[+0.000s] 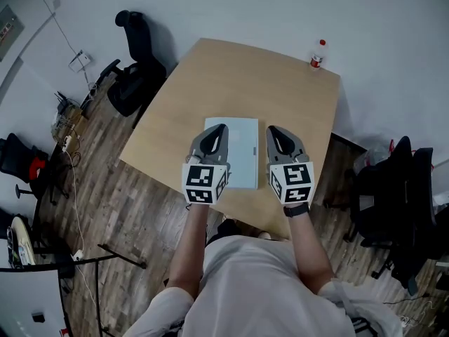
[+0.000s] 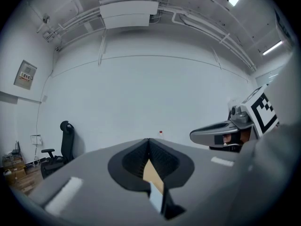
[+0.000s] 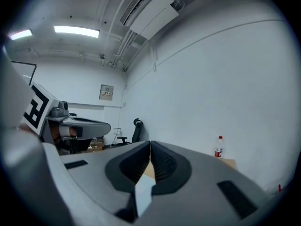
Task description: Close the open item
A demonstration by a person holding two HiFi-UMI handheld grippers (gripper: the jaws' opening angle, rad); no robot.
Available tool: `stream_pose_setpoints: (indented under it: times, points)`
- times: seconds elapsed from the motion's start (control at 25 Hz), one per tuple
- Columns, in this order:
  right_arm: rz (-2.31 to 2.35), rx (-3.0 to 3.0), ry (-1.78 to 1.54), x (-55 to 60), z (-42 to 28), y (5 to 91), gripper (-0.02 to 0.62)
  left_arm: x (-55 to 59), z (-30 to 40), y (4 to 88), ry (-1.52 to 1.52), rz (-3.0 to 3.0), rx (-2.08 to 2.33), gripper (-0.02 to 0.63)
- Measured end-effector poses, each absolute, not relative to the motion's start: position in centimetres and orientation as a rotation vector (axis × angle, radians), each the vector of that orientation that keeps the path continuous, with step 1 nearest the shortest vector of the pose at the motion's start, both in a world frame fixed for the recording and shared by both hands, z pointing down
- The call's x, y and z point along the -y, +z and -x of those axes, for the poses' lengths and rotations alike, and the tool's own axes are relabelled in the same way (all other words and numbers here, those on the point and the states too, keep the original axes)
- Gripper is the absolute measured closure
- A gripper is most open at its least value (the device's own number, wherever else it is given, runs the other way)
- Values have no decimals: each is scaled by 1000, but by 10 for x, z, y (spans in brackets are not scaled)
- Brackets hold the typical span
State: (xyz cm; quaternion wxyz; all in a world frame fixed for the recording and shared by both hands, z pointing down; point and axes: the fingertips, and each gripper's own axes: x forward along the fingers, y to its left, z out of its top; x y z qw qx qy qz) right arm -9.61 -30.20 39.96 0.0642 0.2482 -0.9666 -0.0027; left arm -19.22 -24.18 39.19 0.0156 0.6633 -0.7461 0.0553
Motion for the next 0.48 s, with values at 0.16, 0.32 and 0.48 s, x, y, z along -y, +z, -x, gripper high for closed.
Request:
stream_pose_setpoints:
  times: [0.16,0.32,0.48]
  points:
    - [-745,2910,-14,300,96,402,581,244,189,394,179,-2077,2306,597]
    - [-747,2899,-17,301,95,404,581,246,187,398,187,-2081,2291,595]
    - [-752,2890,-16,305,95,408,581,247,188,408,203,-2073,2271,595]
